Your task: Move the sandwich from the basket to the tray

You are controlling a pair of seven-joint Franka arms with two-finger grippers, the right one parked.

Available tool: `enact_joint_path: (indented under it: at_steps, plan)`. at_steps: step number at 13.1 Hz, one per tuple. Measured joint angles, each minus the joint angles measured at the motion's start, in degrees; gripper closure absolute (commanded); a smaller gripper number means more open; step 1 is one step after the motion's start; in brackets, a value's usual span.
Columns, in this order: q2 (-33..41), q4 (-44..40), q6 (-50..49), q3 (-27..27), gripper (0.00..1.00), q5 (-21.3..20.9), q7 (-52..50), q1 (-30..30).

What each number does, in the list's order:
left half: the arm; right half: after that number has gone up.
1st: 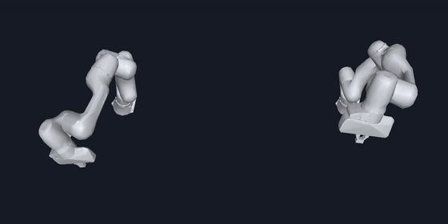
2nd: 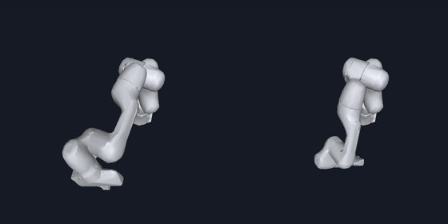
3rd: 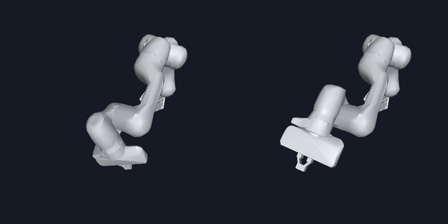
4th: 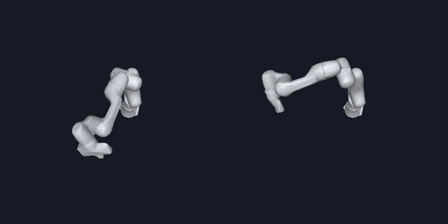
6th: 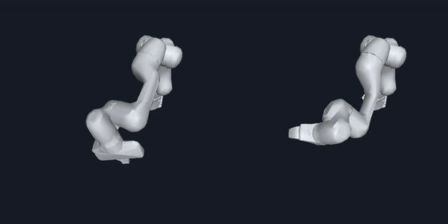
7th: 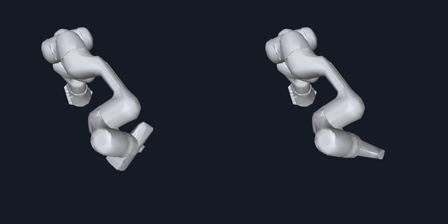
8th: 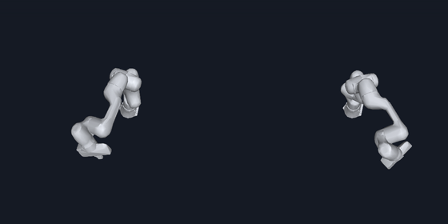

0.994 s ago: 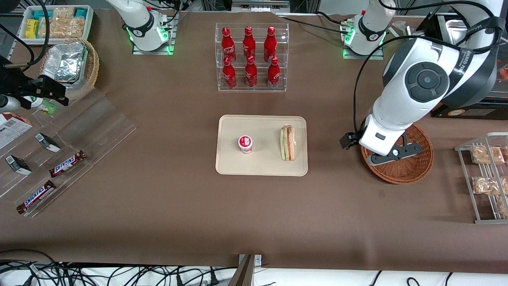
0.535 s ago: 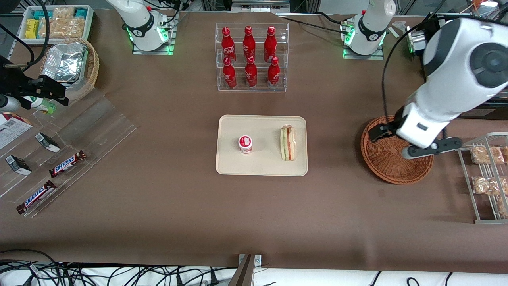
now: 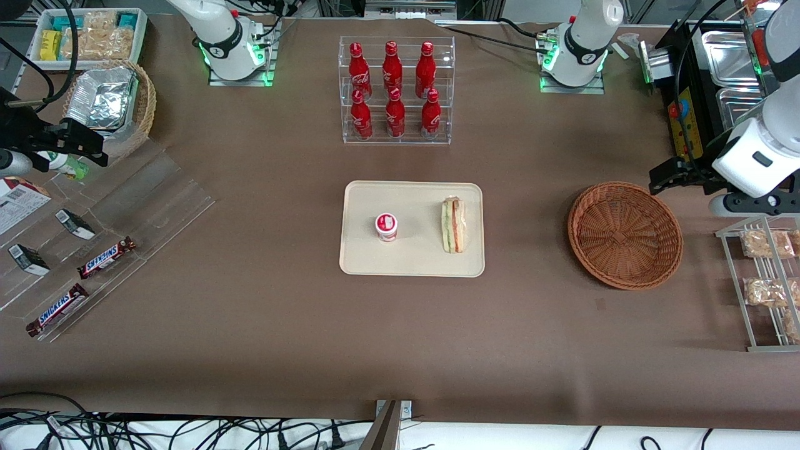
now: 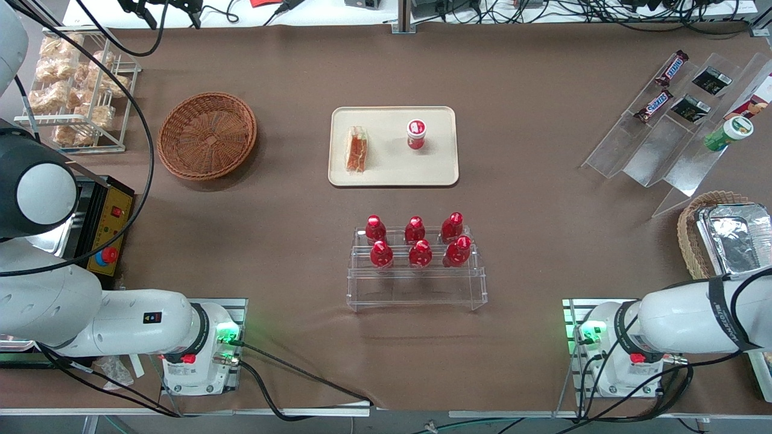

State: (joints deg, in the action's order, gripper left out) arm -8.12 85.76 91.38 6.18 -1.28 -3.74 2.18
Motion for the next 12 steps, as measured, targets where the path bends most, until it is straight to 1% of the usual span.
enact_joint_path:
  at_steps: [3, 9, 12]
  plan:
    - [1.49, 0.12, -2.02, -3.31, 0.0, 0.0, 3.91, -2.36]
    - [2.17, 0.34, -3.81, -3.63, 0.0, 0.0, 4.74, -2.92]
    - [2.17, 0.35, -3.88, -3.67, 0.0, 1.45, 4.78, -2.85]
